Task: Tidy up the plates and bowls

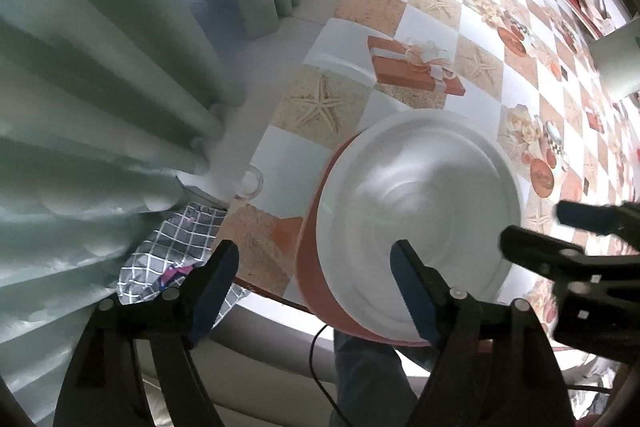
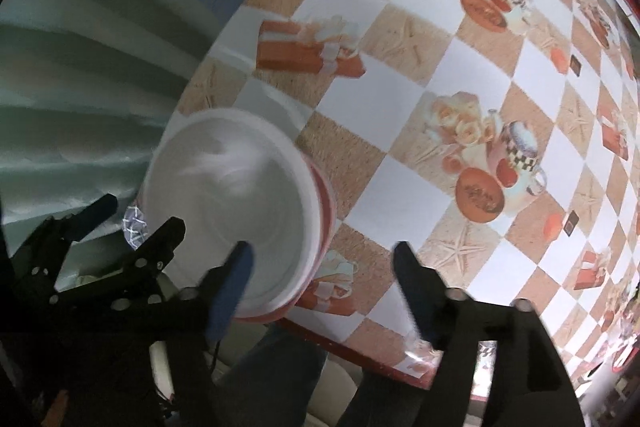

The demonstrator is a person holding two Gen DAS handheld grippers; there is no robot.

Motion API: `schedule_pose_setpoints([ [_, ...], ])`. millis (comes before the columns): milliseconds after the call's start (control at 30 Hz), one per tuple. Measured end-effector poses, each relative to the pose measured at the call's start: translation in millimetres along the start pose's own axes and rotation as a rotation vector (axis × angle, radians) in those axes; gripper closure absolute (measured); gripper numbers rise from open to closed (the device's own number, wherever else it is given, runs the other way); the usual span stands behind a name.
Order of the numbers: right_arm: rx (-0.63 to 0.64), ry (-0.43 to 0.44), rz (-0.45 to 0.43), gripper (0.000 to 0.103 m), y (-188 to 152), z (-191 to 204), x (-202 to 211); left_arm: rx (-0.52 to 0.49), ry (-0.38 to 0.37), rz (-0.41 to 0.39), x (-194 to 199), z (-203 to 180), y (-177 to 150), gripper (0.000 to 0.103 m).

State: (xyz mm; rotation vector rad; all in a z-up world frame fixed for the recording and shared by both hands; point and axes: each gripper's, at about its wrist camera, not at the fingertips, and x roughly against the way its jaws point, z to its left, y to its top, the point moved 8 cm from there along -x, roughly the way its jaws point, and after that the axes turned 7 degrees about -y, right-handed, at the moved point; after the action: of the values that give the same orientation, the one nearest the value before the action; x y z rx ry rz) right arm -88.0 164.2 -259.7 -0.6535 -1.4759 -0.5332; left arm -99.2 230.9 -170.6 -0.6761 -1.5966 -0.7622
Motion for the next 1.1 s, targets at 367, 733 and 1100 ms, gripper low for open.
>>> schedule_pose_setpoints([
  [367,-0.017,0.021,-0.023,0.001,-6.9,-6.0,29.8,-0.077,0.035,-0.103,39.4,-21.3,7.4,0.018],
  [733,-0.041,0.018,-0.080,0.001,-11.7,-11.6,58.6,-0.137,0.031,-0.065,53.9,-39.3,-7.3,0.018],
  [1100,-0.008,-0.002,-0.088,0.001,-14.5,-11.0,74.7,-0.229,0.024,-0.051,75.8,-56.8,-7.7,0.018],
])
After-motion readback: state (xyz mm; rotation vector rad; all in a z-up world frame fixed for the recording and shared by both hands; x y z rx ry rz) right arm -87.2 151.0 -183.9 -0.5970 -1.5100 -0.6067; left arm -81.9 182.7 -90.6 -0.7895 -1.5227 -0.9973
